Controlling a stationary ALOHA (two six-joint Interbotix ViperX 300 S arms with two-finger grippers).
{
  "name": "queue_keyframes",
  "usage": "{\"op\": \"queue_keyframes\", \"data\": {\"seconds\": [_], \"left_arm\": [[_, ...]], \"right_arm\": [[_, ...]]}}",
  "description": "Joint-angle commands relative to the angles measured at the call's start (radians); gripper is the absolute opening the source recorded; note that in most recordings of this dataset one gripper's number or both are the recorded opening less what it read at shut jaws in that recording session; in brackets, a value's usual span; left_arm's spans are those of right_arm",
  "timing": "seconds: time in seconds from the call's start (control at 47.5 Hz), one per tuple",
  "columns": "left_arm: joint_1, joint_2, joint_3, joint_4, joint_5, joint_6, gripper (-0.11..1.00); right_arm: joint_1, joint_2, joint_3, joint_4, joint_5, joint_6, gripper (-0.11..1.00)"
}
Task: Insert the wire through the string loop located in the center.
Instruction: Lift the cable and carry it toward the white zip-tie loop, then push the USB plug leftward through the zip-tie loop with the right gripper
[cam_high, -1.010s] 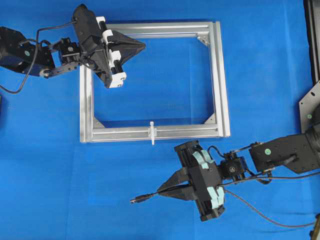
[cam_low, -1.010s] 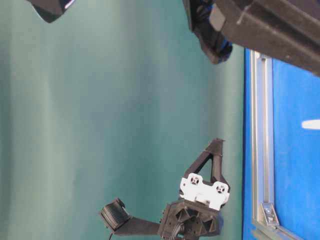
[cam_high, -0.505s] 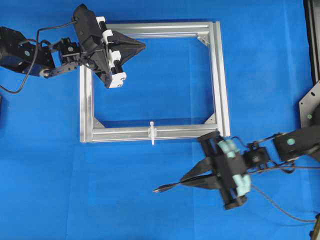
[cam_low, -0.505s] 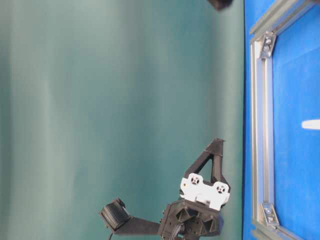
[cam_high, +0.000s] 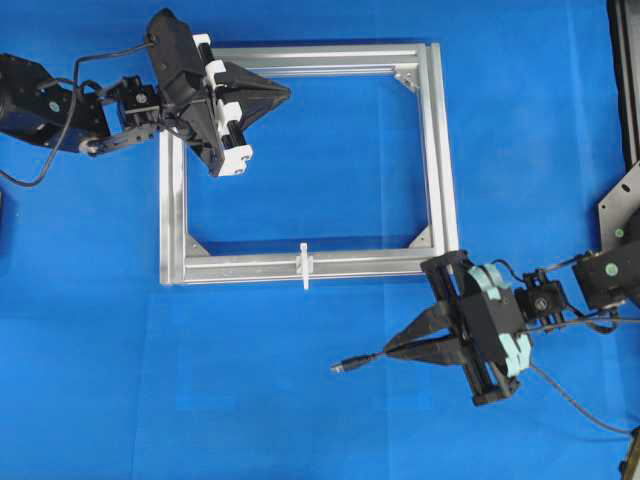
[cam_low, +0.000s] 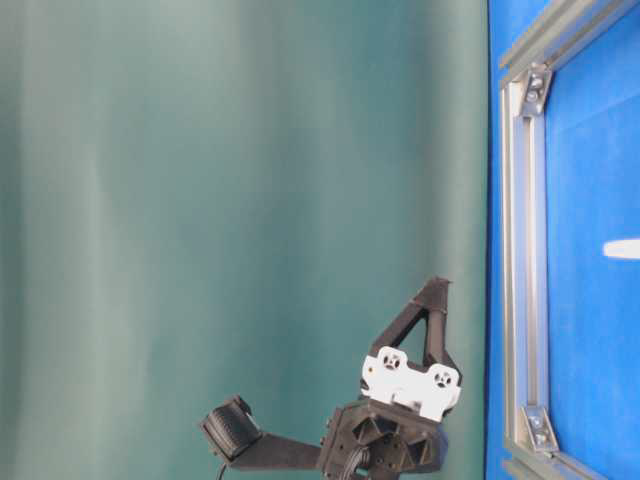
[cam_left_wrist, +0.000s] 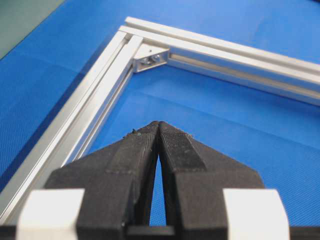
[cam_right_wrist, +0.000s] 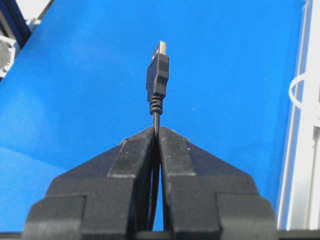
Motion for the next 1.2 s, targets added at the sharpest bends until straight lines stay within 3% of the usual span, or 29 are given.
{"op": "queue_keyframes", "data": {"seconds": [0.0, 0.547, 1.178], "left_arm": [[0.002, -0.029, -0.020, 0.003, -0.003, 0.000, 0.00], [-0.005, -0.029, -0.025, 0.003, -0.003, 0.000, 0.00], [-0.005, -0.032, -0.028, 0.003, -0.003, 0.000, 0.00]], "right_arm": [[-0.029, -0.008, -0.005, -0.002, -0.018, 0.002, -0.02], [-0.265, 0.055, 0.008, 0.000, -0.035, 0.000, -0.02], [-0.270, 0.061, 0.009, -0.002, -0.054, 0.000, -0.02]]}}
